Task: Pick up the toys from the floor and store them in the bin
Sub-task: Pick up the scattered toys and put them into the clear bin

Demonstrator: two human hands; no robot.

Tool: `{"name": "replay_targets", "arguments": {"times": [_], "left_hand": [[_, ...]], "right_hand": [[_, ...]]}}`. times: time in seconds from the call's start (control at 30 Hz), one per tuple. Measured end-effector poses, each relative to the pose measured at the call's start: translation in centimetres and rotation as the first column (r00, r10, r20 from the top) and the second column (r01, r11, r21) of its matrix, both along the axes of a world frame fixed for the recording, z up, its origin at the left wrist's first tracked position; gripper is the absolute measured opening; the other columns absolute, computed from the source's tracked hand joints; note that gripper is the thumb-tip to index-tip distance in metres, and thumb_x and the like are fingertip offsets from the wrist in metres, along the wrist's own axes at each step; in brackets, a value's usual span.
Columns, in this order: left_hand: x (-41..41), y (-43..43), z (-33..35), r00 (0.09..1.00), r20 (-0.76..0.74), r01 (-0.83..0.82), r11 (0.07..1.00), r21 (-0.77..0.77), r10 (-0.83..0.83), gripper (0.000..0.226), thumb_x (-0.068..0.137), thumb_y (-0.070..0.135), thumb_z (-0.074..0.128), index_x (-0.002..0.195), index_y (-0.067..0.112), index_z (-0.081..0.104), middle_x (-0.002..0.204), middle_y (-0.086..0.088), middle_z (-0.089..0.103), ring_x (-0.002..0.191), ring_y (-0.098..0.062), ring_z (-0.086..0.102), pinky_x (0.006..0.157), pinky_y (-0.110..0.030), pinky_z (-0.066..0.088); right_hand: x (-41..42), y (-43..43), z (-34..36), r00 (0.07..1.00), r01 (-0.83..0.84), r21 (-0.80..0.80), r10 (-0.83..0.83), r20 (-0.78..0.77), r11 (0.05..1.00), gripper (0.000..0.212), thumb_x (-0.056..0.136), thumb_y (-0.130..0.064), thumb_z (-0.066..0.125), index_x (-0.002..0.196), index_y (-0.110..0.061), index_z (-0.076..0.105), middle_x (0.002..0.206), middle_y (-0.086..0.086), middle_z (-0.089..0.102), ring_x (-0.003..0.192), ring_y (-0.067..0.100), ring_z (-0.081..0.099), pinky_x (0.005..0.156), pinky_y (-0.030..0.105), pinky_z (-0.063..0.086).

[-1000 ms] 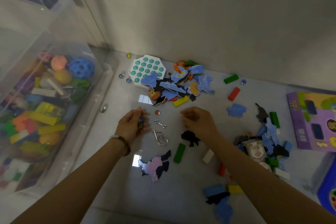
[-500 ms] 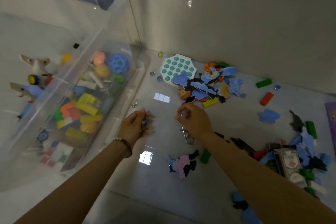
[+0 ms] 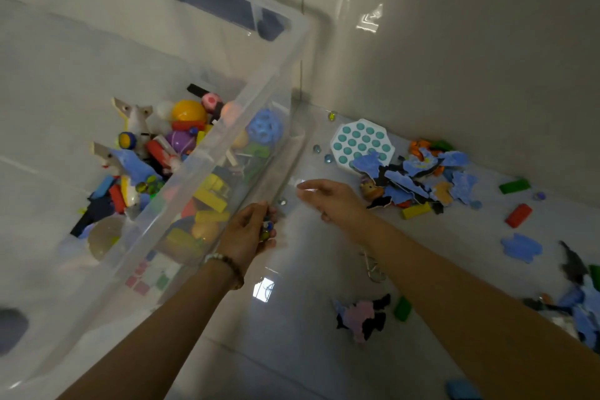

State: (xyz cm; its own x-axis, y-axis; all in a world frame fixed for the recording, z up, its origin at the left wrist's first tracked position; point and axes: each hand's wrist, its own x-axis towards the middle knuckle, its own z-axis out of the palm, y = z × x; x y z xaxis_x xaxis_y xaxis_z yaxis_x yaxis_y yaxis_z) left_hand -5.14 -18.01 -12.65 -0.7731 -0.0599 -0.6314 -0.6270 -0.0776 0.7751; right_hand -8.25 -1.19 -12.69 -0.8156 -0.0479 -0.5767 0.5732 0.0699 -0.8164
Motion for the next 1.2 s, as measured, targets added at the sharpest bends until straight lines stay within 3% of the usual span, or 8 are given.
{"name": "replay_targets", "arguments": {"times": [0.17, 0.43, 0.5, 0.57, 0.7, 0.87, 1.0, 1.2], "left_hand": [[-0.5, -1.1, 0.0, 0.999, -0.002, -0.041, 0.999, -0.009, 0.041, 0.025, 0.094, 0.035, 0.047, 0.083, 0.018, 0.06, 0.074, 0.004, 0.061, 0.049, -0.003, 0.055, 0.044, -0.014, 0.047], [-0.8, -0.9, -0.3, 0.998, 0.006, -0.065, 0.998, -0.013, 0.065, 0.025, 0.093, 0.036, 0.05, 0.082, 0.017, 0.061, 0.072, 0.002, 0.059, 0.053, -0.006, 0.053, 0.045, -0.015, 0.047], [-1.1, -0.7, -0.3, 0.998, 0.008, -0.065, 0.998, 0.0, 0.065, 0.026, 0.093, 0.037, 0.049, 0.08, 0.018, 0.061, 0.072, 0.002, 0.058, 0.052, -0.006, 0.054, 0.045, -0.015, 0.047], [-1.5, -0.3, -0.3, 0.999, 0.008, -0.05, 0.999, 0.01, 0.05, 0.027, 0.094, 0.037, 0.048, 0.077, 0.02, 0.062, 0.072, 0.004, 0.059, 0.051, -0.005, 0.055, 0.045, -0.015, 0.047], [-2.7, 1.3, 0.0, 0.999, -0.012, -0.033, 0.999, 0.04, 0.033, 0.029, 0.093, 0.037, 0.049, 0.073, 0.024, 0.065, 0.071, 0.007, 0.063, 0.05, -0.001, 0.057, 0.047, -0.015, 0.048], [-4.1, 3.4, 0.2, 1.0, -0.025, -0.017, 0.998, 0.066, 0.019, 0.03, 0.095, 0.037, 0.046, 0.075, 0.023, 0.064, 0.077, 0.002, 0.059, 0.057, -0.008, 0.053, 0.047, -0.016, 0.048], [-4.5, 4.0, -0.1, 1.0, -0.005, 0.0, 0.998, 0.056, 0.001, 0.031, 0.094, 0.039, 0.044, 0.078, 0.021, 0.064, 0.081, 0.001, 0.058, 0.062, -0.01, 0.053, 0.05, -0.018, 0.048], [-5.1, 4.3, -0.3, 1.0, -0.007, -0.005, 0.998, 0.061, 0.005, 0.03, 0.093, 0.04, 0.046, 0.075, 0.022, 0.063, 0.079, 0.001, 0.058, 0.061, -0.009, 0.053, 0.048, -0.015, 0.048]], "right_hand": [[-0.6, -2.8, -2.4, 0.966, -0.083, 0.337, 0.16, -0.205, 0.938, 0.032, 0.072, -0.018, 0.079, 0.101, -0.012, 0.066, 0.06, -0.004, 0.039, 0.053, 0.007, 0.04, 0.056, 0.015, 0.036], [-0.6, -4.4, -4.3, 0.951, -0.078, 0.51, 0.218, -0.22, 0.857, 0.014, 0.077, -0.02, 0.073, 0.086, -0.021, 0.062, 0.06, -0.013, 0.043, 0.054, 0.001, 0.042, 0.051, 0.014, 0.032], [-0.9, -4.0, -4.0, 0.975, -0.032, 0.355, 0.107, -0.193, 0.934, 0.01, 0.079, -0.021, 0.072, 0.083, -0.018, 0.063, 0.063, -0.009, 0.048, 0.053, 0.002, 0.045, 0.048, 0.01, 0.035], [-1.4, -2.9, -3.1, 0.99, 0.143, 0.004, -0.143, -0.019, 0.99, 0.009, 0.083, -0.018, 0.065, 0.075, -0.018, 0.061, 0.064, -0.002, 0.051, 0.047, 0.005, 0.045, 0.04, 0.013, 0.036], [-2.6, 0.9, -1.3, 0.947, 0.308, -0.385, -0.242, 0.21, 0.87, 0.018, 0.091, -0.015, 0.051, 0.075, -0.016, 0.058, 0.072, -0.003, 0.057, 0.046, 0.003, 0.049, 0.039, 0.015, 0.035], [-3.7, 3.8, -0.5, 0.967, 0.246, -0.032, -0.248, -0.067, 0.969, 0.011, 0.086, -0.023, 0.065, 0.092, -0.013, 0.062, 0.045, -0.013, 0.053, 0.038, 0.0, 0.046, 0.035, 0.014, 0.034], [-4.6, 3.5, -1.2, 0.943, 0.183, 0.296, -0.082, -0.323, 0.938, 0.021, 0.081, -0.02, 0.071, 0.101, -0.014, 0.068, 0.059, 0.0, 0.052, 0.052, 0.007, 0.046, 0.047, 0.009, 0.039], [-5.8, 3.3, -2.5, 0.943, 0.105, 0.549, 0.093, -0.32, 0.829, 0.025, 0.084, -0.024, 0.067, 0.108, -0.018, 0.069, 0.066, -0.014, 0.044, 0.073, 0.012, 0.049, 0.067, 0.021, 0.038]]}}
